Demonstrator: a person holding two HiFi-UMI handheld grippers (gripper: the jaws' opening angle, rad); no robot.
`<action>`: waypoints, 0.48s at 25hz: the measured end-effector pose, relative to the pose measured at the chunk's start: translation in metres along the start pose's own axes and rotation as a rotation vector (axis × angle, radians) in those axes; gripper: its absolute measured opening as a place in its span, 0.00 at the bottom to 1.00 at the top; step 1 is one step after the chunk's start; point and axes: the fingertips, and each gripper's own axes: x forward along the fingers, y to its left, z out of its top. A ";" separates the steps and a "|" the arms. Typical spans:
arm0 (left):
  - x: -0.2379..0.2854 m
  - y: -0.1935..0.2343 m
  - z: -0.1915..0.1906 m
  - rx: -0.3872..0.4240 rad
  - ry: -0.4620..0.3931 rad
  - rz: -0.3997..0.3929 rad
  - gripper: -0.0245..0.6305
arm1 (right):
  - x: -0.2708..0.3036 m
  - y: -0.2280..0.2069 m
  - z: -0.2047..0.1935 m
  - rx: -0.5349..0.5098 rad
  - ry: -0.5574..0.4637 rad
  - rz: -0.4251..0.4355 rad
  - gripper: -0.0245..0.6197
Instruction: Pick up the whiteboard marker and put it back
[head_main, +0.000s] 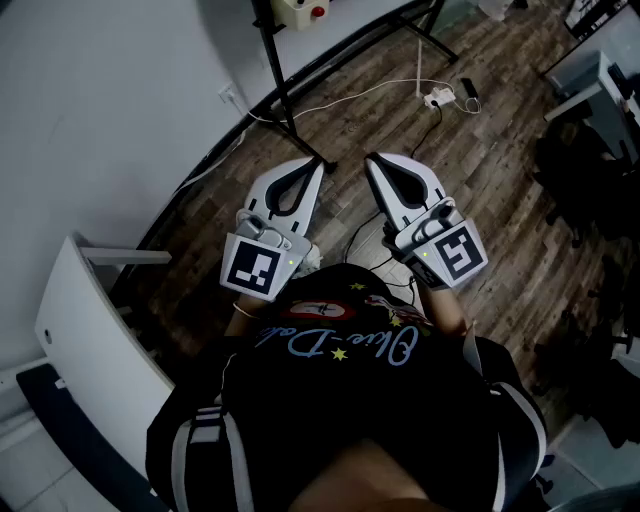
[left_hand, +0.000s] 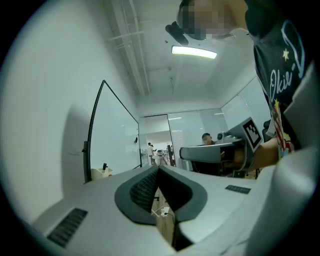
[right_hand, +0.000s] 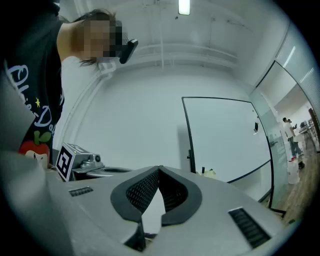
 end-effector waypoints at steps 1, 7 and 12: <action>0.000 0.000 0.000 0.001 0.000 0.001 0.02 | 0.000 0.000 0.000 -0.001 -0.001 0.000 0.10; 0.002 -0.008 0.000 -0.005 0.005 -0.003 0.02 | -0.007 -0.001 0.004 -0.006 -0.020 0.004 0.10; 0.005 -0.016 0.001 -0.002 0.007 -0.010 0.02 | -0.017 -0.004 0.008 -0.008 -0.037 -0.003 0.10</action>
